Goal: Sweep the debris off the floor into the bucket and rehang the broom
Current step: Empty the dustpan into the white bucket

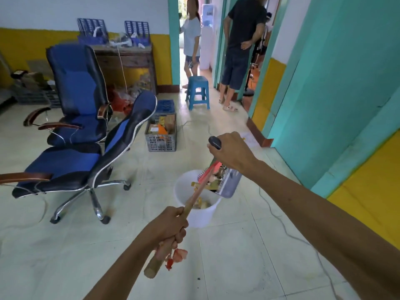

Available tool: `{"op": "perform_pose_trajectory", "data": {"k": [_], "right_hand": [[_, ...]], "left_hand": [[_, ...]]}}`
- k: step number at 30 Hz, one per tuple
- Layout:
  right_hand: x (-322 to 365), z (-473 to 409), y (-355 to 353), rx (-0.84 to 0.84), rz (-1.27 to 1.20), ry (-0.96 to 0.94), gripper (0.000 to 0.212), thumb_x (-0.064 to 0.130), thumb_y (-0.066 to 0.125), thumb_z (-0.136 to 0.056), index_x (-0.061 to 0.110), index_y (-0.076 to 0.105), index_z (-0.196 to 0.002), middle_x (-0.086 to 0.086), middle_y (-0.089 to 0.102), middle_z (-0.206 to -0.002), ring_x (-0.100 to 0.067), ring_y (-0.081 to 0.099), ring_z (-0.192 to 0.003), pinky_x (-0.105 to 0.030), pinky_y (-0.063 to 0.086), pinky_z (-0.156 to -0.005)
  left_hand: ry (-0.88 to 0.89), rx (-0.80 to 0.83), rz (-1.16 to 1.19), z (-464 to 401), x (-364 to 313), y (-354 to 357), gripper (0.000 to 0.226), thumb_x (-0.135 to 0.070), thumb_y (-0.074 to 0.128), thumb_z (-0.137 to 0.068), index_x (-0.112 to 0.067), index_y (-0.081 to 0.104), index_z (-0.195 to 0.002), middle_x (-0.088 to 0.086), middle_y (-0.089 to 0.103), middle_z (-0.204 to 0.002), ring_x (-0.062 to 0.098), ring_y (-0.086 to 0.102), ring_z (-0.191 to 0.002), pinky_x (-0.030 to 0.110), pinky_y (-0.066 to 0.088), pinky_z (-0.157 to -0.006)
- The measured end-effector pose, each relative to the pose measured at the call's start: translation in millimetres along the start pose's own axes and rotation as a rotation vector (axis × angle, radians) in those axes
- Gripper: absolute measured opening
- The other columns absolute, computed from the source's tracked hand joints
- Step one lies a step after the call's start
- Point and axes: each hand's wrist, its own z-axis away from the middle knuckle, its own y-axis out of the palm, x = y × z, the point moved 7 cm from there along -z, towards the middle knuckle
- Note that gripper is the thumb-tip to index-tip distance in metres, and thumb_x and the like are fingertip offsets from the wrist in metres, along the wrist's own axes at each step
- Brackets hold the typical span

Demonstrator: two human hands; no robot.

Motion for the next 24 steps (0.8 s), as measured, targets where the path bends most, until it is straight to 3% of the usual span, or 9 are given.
{"op": "perform_pose_trajectory", "data": {"k": [4, 7, 10, 12, 15, 18, 24], "right_hand": [[26, -10, 40, 0.15, 0.177, -0.107, 0.036, 0.042, 0.057, -0.095, 0.009, 0.064, -0.081, -0.011, 0.049, -0.077, -0.031, 0.054, -0.067, -0.033, 0.039, -0.06], [57, 2, 71, 0.232, 0.292, -0.228, 0.037, 0.041, 0.055, -0.096, 0.008, 0.07, -0.099, -0.015, 0.063, -0.09, -0.032, 0.061, -0.073, -0.031, 0.036, -0.06], [92, 39, 121, 0.371, 0.351, -0.372, 0.025, 0.033, 0.055, -0.097, 0.013, 0.067, -0.088, -0.006, 0.056, -0.075, -0.029, 0.062, -0.069, -0.032, 0.034, -0.056], [110, 73, 158, 0.481, 0.387, -0.424, 0.015, 0.021, 0.058, -0.095, 0.014, 0.067, -0.086, -0.001, 0.044, -0.065, -0.028, 0.063, -0.067, -0.031, 0.034, -0.051], [116, 106, 199, 0.607, 0.379, -0.36, 0.014, 0.017, 0.06, -0.095, 0.011, 0.071, -0.1, -0.006, 0.067, -0.088, -0.03, 0.068, -0.081, -0.034, 0.049, -0.062], [121, 121, 219, 0.66, 0.464, -0.422, 0.014, 0.015, 0.061, -0.094, 0.008, 0.071, -0.099, -0.008, 0.068, -0.099, -0.029, 0.068, -0.085, -0.036, 0.051, -0.073], [136, 119, 232, 0.593, 0.567, -0.513, 0.014, 0.019, 0.059, -0.093, 0.011, 0.069, -0.096, -0.006, 0.067, -0.095, -0.027, 0.068, -0.084, -0.03, 0.037, -0.062]], "left_hand": [[-0.048, -0.037, 0.163, -18, 14, -4, 0.024, -0.009, 0.046, -0.092, -0.01, 0.061, -0.11, 0.002, 0.048, -0.054, 0.013, 0.04, -0.036, 0.02, 0.039, -0.035], [-0.074, -0.059, 0.234, -22, 26, -21, 0.019, -0.009, 0.047, -0.095, -0.004, 0.062, -0.104, 0.0, 0.046, -0.051, 0.011, 0.036, -0.034, 0.018, 0.036, -0.033], [-0.139, -0.061, 0.327, -20, 45, -45, 0.017, -0.011, 0.047, -0.099, -0.009, 0.055, -0.084, -0.002, 0.04, -0.049, 0.009, 0.03, -0.032, 0.015, 0.03, -0.031], [-0.169, -0.05, 0.35, -17, 60, -63, 0.02, -0.011, 0.044, -0.101, -0.012, 0.054, -0.083, -0.004, 0.034, -0.049, 0.007, 0.025, -0.032, 0.012, 0.027, -0.031], [-0.201, -0.042, 0.364, -13, 76, -88, 0.018, -0.005, 0.039, -0.1, -0.01, 0.056, -0.1, -0.004, 0.032, -0.049, 0.006, 0.024, -0.031, 0.011, 0.026, -0.03], [-0.226, -0.035, 0.354, -11, 73, -105, 0.016, 0.001, 0.04, -0.099, -0.01, 0.05, -0.093, -0.003, 0.036, -0.045, 0.006, 0.029, -0.027, 0.013, 0.028, -0.027], [-0.2, -0.039, 0.236, -13, 52, -124, 0.022, -0.001, 0.044, -0.097, -0.006, 0.044, -0.076, -0.002, 0.045, -0.039, 0.007, 0.037, -0.026, 0.015, 0.033, -0.027]]}}
